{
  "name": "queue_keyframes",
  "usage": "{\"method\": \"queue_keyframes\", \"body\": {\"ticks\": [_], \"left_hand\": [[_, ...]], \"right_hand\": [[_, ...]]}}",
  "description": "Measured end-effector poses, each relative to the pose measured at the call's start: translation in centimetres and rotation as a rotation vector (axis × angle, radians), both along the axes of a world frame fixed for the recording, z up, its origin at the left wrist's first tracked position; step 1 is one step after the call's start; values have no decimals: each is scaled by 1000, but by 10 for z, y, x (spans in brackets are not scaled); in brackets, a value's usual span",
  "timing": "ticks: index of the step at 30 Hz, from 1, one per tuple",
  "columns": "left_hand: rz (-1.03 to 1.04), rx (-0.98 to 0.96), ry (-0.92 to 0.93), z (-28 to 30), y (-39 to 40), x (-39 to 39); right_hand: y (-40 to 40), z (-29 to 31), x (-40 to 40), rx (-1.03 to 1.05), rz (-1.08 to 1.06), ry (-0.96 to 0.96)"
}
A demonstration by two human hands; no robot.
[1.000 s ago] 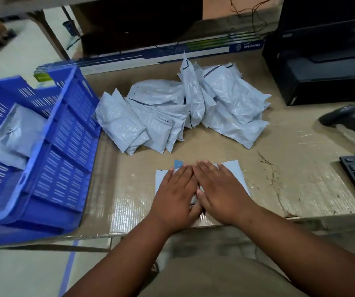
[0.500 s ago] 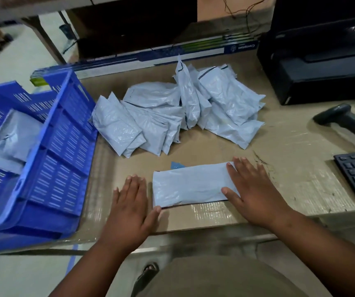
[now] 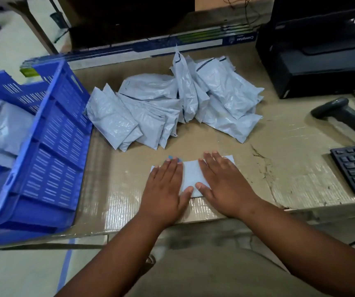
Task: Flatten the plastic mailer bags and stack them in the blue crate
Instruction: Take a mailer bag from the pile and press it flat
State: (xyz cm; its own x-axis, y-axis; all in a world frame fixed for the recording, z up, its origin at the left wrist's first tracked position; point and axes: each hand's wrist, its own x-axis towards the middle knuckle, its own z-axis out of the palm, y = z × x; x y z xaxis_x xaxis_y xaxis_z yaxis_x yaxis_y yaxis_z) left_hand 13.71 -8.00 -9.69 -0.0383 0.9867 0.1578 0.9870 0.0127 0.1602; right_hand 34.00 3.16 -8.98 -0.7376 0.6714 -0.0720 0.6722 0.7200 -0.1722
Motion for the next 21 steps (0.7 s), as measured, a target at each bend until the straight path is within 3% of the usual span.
{"method": "queue_keyframes", "body": {"ticks": [8,12,16,21], "left_hand": [[31,-274,-24,23,-20,-47],[20,-256,-48,69,20,-25],[-10,-489,19,94,69,-4],[43,-646,88,100,100,6]], "right_hand": [[14,3,35,-42,-74,-18],[17,10,42,-33,-61,52],[12,20,38,6,-22,146],[2,23,36,64,55,234]]}}
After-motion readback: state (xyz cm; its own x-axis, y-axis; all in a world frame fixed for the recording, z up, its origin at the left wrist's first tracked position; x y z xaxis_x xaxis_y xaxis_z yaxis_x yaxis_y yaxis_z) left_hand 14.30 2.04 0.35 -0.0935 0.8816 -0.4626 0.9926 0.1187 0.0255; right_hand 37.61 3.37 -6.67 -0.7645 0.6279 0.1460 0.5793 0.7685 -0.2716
